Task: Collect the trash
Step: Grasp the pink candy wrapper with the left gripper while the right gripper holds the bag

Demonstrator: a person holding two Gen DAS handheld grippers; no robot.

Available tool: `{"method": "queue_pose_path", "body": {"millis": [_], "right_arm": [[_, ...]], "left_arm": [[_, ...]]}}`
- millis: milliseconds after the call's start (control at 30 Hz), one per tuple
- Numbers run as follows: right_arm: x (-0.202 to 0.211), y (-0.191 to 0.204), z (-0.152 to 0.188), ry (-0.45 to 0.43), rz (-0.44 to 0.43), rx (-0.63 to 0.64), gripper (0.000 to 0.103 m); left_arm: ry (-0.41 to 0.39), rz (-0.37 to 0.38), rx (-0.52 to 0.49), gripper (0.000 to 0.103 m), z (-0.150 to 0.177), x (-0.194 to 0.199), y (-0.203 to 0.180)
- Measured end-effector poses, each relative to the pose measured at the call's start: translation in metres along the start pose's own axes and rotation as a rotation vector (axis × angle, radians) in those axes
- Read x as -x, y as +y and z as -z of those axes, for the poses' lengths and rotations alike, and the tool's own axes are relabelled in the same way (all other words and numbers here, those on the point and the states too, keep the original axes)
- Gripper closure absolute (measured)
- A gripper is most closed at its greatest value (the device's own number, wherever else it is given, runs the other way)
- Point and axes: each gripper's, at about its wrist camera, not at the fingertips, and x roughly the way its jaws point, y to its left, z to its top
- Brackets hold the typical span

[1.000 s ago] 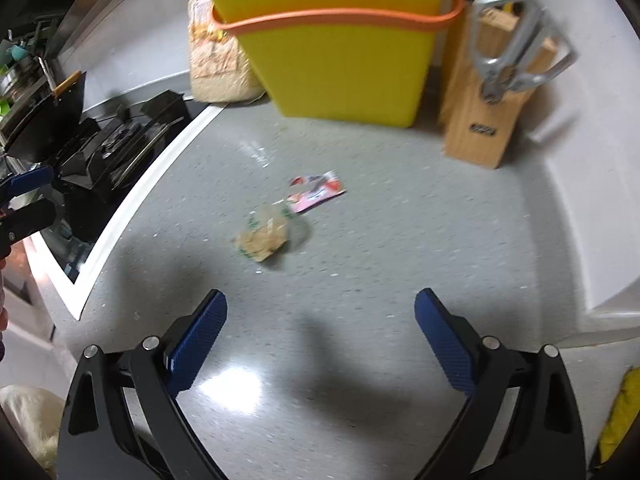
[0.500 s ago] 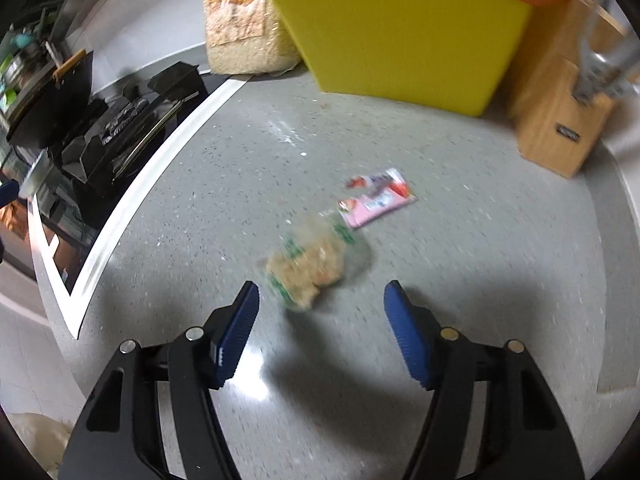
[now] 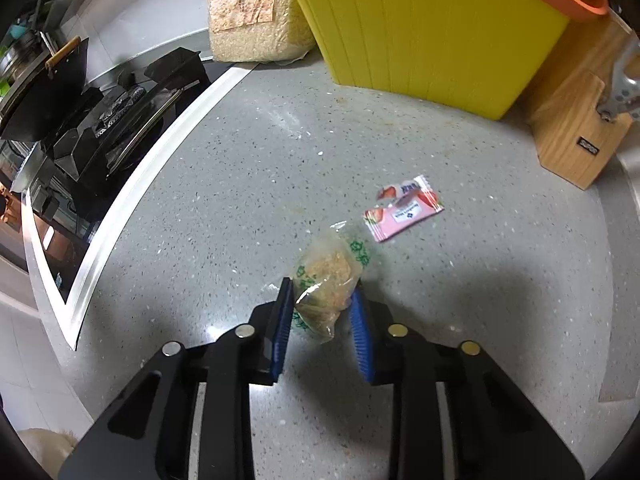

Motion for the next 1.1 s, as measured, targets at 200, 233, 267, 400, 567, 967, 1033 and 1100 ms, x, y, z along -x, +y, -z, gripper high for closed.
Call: {"method": "queue_pose_path", "body": {"millis": [200,233,267,400,567,967,1033,1100], "right_arm": [[0.038,-0.019,0.026,-0.058,0.020,-0.041,0.079],[0.046,-0.023,0.032,-0.066,0.039,-0.043,0.079],[0.051,-0.026,0.037,-0.071,0.054,-0.045,0.079],[0.078,-0.045,0.067,-0.090,0.130,-0.073,0.079],[0.105,-0.062,0.086,-0.130,0.174,-0.145,0.079],[0.157,-0.072,0.108,-0.210,0.217,-0.239,0.079],[0.161,-0.073,0.110,-0.217,0.217,-0.248,0.079],[0.162,-0.073,0.109,-0.220,0.213,-0.253,0.078]], "left_arm": [[0.008,0.055,-0.037,0.004,-0.011,-0.018,-0.016],[0.010,0.073,-0.047,0.004,-0.016,-0.026,-0.022],[0.008,0.086,-0.058,0.004,-0.020,-0.032,-0.027],[0.004,0.154,-0.132,0.007,-0.037,-0.062,-0.059],[0.045,0.226,-0.188,0.019,-0.061,-0.107,-0.096],[0.265,0.262,-0.278,0.068,-0.089,-0.212,-0.152],[0.264,0.254,-0.292,0.077,-0.085,-0.214,-0.153],[0.254,0.241,-0.330,0.079,-0.081,-0.212,-0.156]]}}
